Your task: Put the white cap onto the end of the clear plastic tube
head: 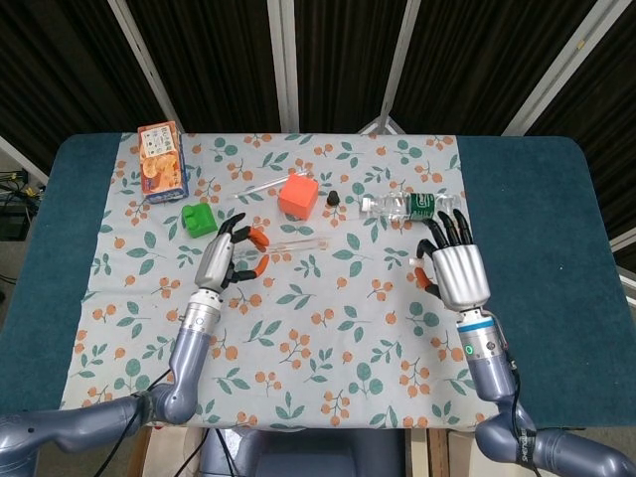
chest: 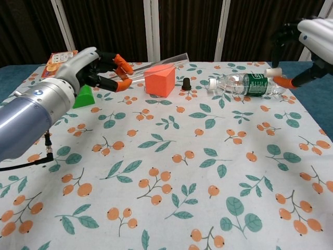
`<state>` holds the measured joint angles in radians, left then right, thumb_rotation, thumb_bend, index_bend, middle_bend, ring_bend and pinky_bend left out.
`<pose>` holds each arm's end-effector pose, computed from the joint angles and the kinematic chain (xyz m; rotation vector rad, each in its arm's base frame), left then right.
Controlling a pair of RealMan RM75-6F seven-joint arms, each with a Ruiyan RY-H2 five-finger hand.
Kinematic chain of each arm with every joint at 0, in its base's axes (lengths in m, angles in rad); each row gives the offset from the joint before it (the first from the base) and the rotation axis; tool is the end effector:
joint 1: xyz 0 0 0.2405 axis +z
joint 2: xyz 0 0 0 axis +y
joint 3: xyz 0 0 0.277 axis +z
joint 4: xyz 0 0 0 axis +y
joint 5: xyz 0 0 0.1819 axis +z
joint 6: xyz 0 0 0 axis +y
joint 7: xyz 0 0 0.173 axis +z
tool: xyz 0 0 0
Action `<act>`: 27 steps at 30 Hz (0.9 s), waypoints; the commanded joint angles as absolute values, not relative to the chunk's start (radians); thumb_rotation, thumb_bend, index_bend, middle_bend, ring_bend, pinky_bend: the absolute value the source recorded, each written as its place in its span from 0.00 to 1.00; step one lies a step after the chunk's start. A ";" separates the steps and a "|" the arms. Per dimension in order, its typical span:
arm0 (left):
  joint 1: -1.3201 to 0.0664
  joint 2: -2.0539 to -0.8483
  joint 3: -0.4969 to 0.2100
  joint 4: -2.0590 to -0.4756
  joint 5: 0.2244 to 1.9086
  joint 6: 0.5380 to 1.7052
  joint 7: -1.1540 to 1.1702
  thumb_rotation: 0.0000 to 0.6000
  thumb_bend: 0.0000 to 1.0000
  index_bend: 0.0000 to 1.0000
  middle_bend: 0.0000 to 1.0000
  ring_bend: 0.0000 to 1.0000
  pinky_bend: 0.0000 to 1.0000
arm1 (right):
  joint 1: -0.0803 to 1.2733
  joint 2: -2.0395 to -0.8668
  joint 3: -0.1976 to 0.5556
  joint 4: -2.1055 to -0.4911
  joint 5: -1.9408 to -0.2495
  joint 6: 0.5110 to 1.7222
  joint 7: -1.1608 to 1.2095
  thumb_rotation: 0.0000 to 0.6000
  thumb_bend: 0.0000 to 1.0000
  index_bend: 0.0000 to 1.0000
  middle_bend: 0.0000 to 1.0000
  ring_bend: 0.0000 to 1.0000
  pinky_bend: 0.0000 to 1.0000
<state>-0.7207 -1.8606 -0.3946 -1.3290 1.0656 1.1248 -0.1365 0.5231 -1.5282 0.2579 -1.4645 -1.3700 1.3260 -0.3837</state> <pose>-0.1202 0.3915 -0.0312 -1.2589 -1.5333 -1.5101 -0.1880 -0.3565 0.0851 1.5137 -0.6322 1.0986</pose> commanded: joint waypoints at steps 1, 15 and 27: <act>-0.737 -1.886 -0.402 -1.307 1.067 1.119 -0.137 1.00 0.83 0.57 0.52 0.08 0.00 | 0.556 -1.530 0.264 -1.424 -1.413 1.339 -0.369 1.00 0.40 0.60 0.23 0.12 0.07; -0.740 -1.928 -0.415 -1.284 1.060 1.115 -0.147 1.00 0.83 0.57 0.52 0.08 0.00 | 0.619 -1.595 0.266 -1.354 -1.460 1.339 -0.388 1.00 0.40 0.60 0.23 0.12 0.07; -0.735 -1.940 -0.403 -1.297 1.084 1.113 -0.156 1.00 0.83 0.57 0.52 0.08 0.00 | 0.642 -1.629 0.270 -1.356 -1.457 1.336 -0.400 1.00 0.40 0.60 0.23 0.12 0.07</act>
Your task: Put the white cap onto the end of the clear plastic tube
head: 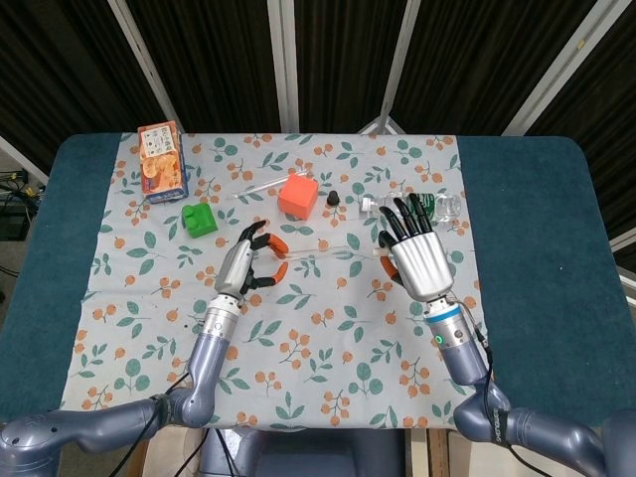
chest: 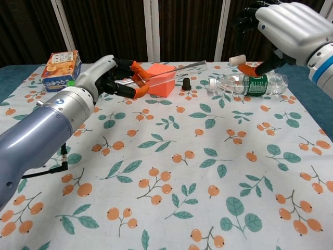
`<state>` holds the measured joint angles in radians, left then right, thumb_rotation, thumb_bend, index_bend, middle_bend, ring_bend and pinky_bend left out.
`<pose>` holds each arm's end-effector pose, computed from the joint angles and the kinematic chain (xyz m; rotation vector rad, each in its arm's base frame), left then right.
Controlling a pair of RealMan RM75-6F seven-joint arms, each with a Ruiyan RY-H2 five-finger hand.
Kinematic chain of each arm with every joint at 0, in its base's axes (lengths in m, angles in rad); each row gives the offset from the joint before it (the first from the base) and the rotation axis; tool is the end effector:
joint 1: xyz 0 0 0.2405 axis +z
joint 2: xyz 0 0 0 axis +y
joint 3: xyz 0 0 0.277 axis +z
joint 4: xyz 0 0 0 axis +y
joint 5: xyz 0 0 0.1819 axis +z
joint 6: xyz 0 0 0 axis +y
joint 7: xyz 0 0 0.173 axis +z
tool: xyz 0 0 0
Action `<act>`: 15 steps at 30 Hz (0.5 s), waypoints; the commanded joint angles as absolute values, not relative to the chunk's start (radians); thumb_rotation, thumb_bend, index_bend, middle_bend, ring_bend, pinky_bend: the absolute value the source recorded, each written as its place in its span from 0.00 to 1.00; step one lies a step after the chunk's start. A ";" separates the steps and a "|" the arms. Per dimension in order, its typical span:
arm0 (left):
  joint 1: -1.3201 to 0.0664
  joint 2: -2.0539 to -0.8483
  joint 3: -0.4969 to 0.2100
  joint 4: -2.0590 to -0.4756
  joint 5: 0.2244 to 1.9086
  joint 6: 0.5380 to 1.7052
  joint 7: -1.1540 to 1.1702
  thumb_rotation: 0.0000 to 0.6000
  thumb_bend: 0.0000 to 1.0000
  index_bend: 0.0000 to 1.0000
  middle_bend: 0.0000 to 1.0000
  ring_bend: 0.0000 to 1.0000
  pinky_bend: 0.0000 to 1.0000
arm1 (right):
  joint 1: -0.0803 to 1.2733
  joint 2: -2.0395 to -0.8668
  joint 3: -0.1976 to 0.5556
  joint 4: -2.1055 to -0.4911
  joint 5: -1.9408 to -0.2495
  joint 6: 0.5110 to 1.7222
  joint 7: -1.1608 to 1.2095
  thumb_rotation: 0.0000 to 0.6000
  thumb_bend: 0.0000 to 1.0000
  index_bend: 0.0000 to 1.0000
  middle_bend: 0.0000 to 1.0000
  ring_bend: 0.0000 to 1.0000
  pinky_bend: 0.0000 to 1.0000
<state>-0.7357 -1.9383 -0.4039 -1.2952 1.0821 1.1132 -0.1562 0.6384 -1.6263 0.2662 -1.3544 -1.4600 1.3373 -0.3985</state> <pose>-0.1022 0.3838 -0.0555 -1.2645 -1.5953 -1.5402 -0.1382 -0.3732 0.0605 1.5839 -0.4635 1.2008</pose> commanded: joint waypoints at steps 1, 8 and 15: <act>-0.735 -1.940 -0.402 -1.299 1.085 1.113 -0.155 1.00 0.83 0.57 0.52 0.08 0.00 | 0.644 -1.631 0.271 -1.358 -1.456 1.335 -0.402 1.00 0.40 0.60 0.23 0.12 0.07; -0.735 -1.948 -0.407 -1.302 1.088 1.116 -0.156 1.00 0.83 0.57 0.52 0.08 0.00 | 0.651 -1.636 0.274 -1.365 -1.452 1.335 -0.409 1.00 0.40 0.60 0.23 0.12 0.07; -0.732 -1.951 -0.405 -1.311 1.102 1.124 -0.159 1.00 0.83 0.57 0.52 0.08 0.00 | 0.649 -1.637 0.272 -1.361 -1.439 1.334 -0.410 1.00 0.40 0.60 0.23 0.12 0.07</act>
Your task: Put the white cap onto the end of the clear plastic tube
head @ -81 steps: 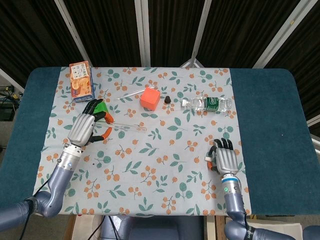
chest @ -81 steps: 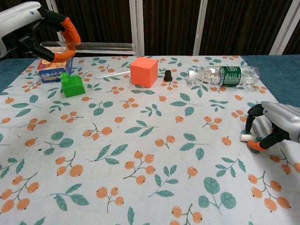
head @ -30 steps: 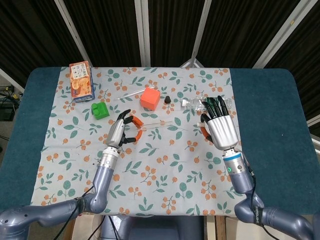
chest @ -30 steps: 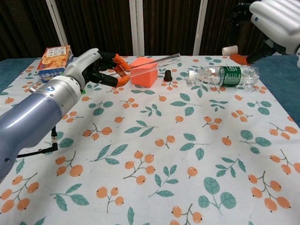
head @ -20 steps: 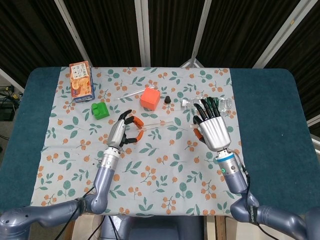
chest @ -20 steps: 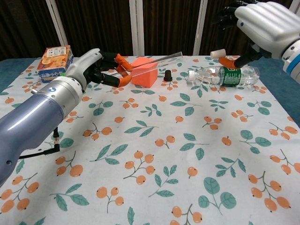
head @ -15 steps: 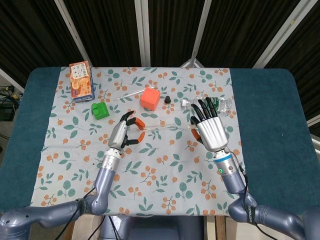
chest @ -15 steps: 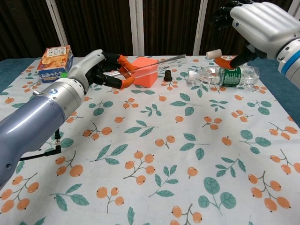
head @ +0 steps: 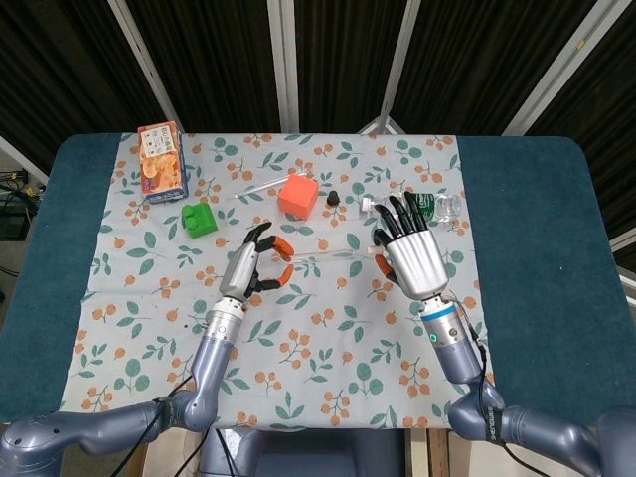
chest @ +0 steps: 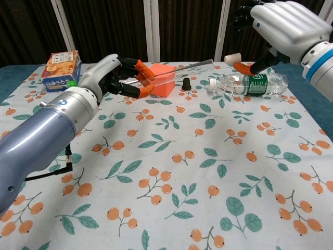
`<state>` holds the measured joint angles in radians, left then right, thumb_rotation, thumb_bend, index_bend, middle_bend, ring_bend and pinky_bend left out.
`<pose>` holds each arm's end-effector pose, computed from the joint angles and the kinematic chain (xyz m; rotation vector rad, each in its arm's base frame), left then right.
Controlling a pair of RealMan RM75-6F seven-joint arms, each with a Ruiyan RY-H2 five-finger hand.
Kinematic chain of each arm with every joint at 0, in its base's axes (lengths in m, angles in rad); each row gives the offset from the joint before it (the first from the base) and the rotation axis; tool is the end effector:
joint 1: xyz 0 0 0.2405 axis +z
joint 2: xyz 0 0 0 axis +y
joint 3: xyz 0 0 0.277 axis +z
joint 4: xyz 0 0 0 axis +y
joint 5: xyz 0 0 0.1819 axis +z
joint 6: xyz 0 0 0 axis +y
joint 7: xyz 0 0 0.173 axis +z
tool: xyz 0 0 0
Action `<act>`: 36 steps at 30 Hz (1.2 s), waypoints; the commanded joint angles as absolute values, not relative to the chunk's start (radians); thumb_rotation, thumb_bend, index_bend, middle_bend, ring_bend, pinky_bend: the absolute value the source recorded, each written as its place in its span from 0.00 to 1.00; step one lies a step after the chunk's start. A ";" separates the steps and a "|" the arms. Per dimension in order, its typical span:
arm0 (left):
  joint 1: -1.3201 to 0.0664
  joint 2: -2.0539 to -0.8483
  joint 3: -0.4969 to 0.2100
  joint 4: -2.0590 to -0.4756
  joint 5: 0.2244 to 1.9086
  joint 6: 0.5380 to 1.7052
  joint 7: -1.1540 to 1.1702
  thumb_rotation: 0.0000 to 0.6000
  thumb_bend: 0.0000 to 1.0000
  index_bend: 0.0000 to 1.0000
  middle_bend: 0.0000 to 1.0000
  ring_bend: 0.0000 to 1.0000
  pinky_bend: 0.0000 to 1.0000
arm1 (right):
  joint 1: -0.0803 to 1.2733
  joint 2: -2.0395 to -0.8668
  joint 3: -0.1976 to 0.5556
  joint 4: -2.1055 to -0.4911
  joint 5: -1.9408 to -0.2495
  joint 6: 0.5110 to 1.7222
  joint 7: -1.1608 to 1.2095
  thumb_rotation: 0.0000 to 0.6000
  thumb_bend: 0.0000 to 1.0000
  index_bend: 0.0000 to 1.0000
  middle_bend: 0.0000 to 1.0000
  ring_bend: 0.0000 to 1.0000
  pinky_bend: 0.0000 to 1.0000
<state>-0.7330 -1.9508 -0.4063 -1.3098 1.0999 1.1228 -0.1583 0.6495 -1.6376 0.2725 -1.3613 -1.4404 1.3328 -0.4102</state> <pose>-0.0948 0.3794 -0.0573 -1.2667 -1.6026 -1.5682 -0.1336 -0.3751 0.0573 1.5790 -0.4797 1.2049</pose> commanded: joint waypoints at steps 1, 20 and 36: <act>-0.731 -1.953 -0.405 -1.313 1.104 1.126 -0.160 1.00 0.83 0.57 0.52 0.08 0.00 | 0.647 -1.637 0.271 -1.362 -1.437 1.334 -0.408 1.00 0.40 0.60 0.23 0.12 0.07; -0.727 -1.954 -0.412 -1.308 1.113 1.133 -0.156 1.00 0.83 0.57 0.52 0.08 0.00 | 0.644 -1.635 0.269 -1.387 -1.430 1.344 -0.410 1.00 0.40 0.60 0.23 0.12 0.07; -0.721 -1.956 -0.412 -1.303 1.122 1.137 -0.170 1.00 0.83 0.57 0.52 0.08 0.00 | 0.654 -1.650 0.269 -1.384 -1.423 1.337 -0.425 1.00 0.40 0.60 0.23 0.12 0.07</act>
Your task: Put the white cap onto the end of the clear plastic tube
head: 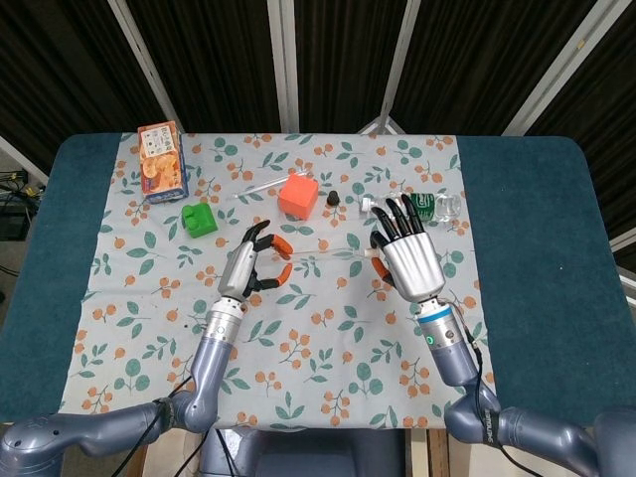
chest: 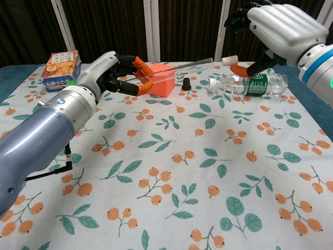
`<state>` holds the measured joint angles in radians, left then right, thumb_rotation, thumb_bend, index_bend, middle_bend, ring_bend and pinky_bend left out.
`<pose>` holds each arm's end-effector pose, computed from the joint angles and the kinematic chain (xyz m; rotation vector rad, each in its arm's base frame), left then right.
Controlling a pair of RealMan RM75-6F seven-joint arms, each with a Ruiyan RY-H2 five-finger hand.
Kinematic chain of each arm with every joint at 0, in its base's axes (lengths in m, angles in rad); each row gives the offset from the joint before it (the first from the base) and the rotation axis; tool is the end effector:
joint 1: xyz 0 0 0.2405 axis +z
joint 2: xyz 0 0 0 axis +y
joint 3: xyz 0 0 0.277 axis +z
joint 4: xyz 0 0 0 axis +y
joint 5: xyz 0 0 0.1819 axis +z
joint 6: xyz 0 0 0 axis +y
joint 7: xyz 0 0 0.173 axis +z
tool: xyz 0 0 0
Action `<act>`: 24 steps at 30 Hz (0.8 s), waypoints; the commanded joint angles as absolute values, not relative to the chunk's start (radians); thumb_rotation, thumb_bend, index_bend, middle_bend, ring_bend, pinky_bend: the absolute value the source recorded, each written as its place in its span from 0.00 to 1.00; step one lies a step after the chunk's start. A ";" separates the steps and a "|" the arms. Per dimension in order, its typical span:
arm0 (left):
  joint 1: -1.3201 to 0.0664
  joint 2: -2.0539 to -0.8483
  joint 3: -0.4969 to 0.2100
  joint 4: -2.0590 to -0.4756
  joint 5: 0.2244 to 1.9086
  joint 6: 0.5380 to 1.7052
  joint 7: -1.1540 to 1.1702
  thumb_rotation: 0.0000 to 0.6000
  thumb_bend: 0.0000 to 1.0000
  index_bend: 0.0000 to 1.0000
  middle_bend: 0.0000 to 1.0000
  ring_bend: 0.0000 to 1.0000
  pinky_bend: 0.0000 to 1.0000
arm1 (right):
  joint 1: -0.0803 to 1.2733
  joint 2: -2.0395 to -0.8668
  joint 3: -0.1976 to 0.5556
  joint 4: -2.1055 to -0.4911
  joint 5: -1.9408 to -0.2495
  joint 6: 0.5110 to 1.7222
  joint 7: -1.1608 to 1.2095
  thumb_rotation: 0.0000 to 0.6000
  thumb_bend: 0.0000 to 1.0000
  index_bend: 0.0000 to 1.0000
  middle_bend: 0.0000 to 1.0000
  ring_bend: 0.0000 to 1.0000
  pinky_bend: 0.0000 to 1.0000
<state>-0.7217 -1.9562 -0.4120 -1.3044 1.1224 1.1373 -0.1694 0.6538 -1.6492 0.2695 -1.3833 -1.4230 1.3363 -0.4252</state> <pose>-0.0962 0.3788 -0.0543 -1.2480 -1.5888 -1.5908 -0.1290 -0.3726 0.0526 1.5777 -0.5048 1.2138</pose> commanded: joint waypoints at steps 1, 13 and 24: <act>-0.721 -1.955 -0.412 -1.303 1.123 1.137 -0.171 1.00 0.83 0.57 0.52 0.08 0.00 | 0.653 -1.651 0.269 -1.383 -1.423 1.338 -0.425 1.00 0.40 0.60 0.23 0.12 0.07; -0.717 -1.958 -0.408 -1.298 1.133 1.136 -0.187 1.00 0.83 0.57 0.52 0.08 0.00 | 0.652 -1.665 0.264 -1.383 -1.420 1.343 -0.432 1.00 0.40 0.60 0.23 0.12 0.07; -0.715 -1.963 -0.406 -1.303 1.136 1.138 -0.190 1.00 0.83 0.57 0.52 0.08 0.00 | 0.650 -1.669 0.269 -1.390 -1.408 1.342 -0.432 1.00 0.41 0.60 0.23 0.12 0.07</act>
